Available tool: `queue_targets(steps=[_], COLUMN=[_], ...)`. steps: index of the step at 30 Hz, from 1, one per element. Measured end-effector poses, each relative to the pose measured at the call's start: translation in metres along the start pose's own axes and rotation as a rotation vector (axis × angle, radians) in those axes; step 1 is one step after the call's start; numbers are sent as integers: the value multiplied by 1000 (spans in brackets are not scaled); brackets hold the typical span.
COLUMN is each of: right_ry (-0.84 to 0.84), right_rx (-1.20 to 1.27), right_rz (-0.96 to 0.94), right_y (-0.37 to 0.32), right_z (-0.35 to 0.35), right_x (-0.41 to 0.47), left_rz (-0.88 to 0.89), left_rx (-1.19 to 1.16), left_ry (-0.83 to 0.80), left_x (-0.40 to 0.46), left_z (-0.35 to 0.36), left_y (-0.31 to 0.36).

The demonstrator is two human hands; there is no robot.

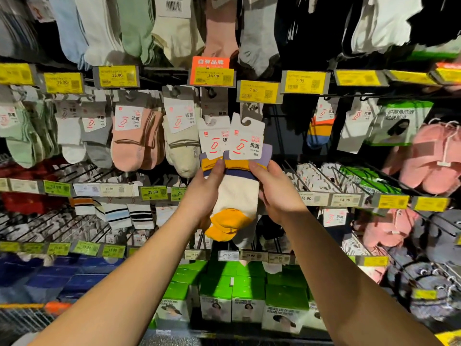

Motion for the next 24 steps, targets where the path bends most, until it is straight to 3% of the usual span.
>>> queue_targets(steps=[8,16,24], right_ry=[19,121,229], right_rx=[351,-157,-340], right_rz=[55,-43,-87], right_y=[5,-1,-14], right_z=[-28,-50,-46], right_x=[17,45,77], left_rz=[55,59,60], left_rx=[39,25,-67], left_ry=[144,174,150], left_x=[-1,-1,2], left_z=[-24,-36,-32], left_y=[0,2,5])
Point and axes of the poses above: each hand's wrist, its own x-axis towards the middle knuckle, its own z-axis out of the palm, y = z × x, the point moved 4 cm from there along x, towards the middle knuckle, and after that the axes turned 7 degrees about -x, right-handed, at the moved point
